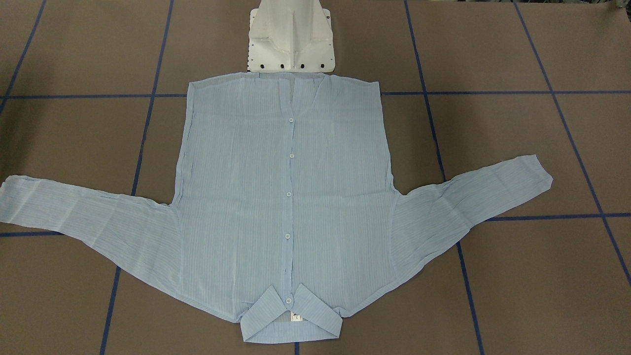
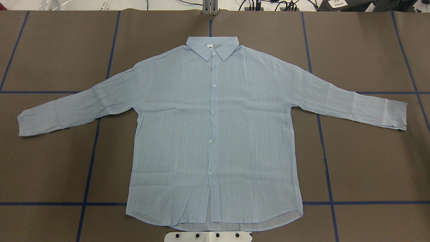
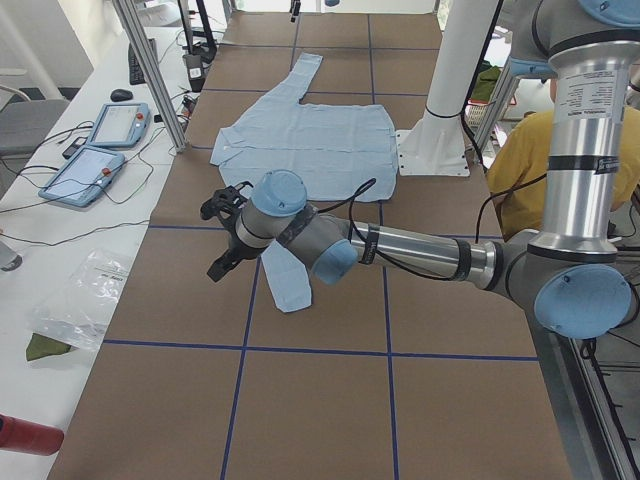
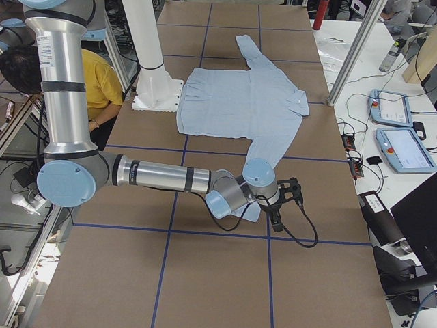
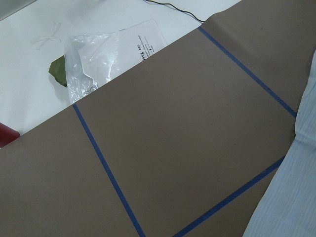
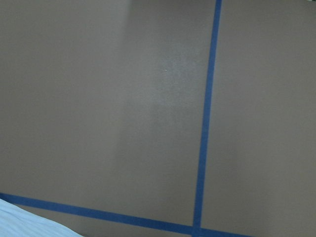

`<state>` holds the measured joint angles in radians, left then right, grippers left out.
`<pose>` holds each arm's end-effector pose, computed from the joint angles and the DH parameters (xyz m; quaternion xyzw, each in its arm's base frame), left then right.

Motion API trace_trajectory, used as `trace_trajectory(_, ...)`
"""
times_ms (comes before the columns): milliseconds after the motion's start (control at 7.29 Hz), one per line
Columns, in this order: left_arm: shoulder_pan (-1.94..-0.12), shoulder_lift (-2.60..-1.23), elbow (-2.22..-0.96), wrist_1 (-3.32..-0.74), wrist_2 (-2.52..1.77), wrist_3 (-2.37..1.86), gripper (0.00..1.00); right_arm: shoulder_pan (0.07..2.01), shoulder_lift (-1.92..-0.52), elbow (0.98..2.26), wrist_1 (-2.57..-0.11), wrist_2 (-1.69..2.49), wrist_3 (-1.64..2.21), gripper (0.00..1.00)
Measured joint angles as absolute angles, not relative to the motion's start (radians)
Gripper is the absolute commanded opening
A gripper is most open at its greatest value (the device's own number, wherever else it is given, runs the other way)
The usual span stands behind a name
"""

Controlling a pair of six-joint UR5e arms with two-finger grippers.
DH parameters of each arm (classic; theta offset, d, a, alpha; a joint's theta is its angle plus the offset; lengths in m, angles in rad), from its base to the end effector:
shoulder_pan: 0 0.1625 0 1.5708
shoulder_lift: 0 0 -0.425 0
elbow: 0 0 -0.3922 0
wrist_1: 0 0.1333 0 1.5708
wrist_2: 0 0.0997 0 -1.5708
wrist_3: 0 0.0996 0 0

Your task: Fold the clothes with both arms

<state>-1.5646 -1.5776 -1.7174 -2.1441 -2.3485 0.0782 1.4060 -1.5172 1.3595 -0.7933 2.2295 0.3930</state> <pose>-0.0602 -0.5125 0.5144 0.3414 0.3423 0.1711 0.8585 -0.0167 -0.5416 0.6547 0.1926 -0.3756 0.0046 0.9065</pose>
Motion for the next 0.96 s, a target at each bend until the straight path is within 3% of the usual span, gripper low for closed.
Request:
trace_trajectory(275,-1.564,-1.575,-1.716,-2.156,-2.349,0.078,1.00,1.318,-1.515,1.252,-0.603,2.184,0.504,0.98)
trace_trajectory(412,-1.564,-1.574,-1.715,-2.157,-2.349,0.078,1.00,1.292,-1.519,1.216,-0.542,2.175,0.517,0.89)
trace_trajectory(961,-1.564,-1.573,-1.714,-2.158,-2.349,0.078,1.00,1.209,-1.538,1.188,-0.481,2.143,0.519,0.75)
